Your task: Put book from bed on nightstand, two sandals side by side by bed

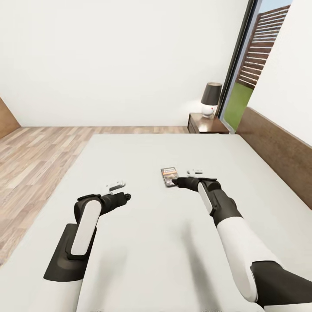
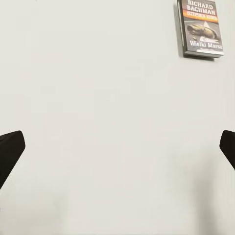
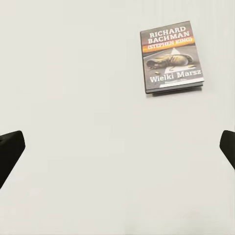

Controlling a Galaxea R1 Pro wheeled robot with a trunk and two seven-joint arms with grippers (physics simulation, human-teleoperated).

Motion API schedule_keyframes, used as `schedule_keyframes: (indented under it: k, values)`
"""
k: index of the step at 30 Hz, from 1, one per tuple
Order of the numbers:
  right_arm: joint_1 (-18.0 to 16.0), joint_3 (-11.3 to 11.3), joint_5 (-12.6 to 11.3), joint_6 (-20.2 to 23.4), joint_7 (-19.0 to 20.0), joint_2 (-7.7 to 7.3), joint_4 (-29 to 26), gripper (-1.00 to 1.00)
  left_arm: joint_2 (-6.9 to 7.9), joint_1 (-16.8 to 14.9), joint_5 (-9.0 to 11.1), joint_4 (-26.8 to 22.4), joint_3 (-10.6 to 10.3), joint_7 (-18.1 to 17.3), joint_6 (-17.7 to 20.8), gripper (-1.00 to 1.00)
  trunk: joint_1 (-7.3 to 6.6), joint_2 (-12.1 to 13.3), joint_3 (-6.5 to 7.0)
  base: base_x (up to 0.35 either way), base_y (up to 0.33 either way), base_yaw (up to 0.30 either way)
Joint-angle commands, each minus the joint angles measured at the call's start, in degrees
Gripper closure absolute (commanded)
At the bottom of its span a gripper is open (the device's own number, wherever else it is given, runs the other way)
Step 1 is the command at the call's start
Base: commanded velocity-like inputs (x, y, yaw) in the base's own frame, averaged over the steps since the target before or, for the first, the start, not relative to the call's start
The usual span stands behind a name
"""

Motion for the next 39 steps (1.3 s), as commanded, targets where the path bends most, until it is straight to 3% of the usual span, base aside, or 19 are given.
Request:
schedule_keyframes:
  k: [1, 28, 39]
  values:
    - [0.2, 0.0, -0.3, 0.7, 0.0, 0.01, -0.6, -1.00, 0.00, 0.0, 0.5, -0.1, 0.0, 0.6, 0.1, -1.00, -0.23, 0.4, 0.04, 0.000, 0.000, 0.000]
    - [0.6, 0.1, -0.2, 1.4, -0.2, 0.18, -0.9, -1.00, 0.09, 0.0, 0.2, 0.1, 0.2, 0.6, 0.1, -1.00, -6.16, 11.2, 2.50, 0.000, 0.000, 0.000]
    - [0.5, 0.1, -0.1, 1.4, -0.2, 0.19, -0.6, -1.00, 0.07, 0.0, 0.2, 0.2, 0.2, 0.6, 0.0, -1.00, -6.16, 11.2, 1.53, 0.000, 0.000, 0.000]
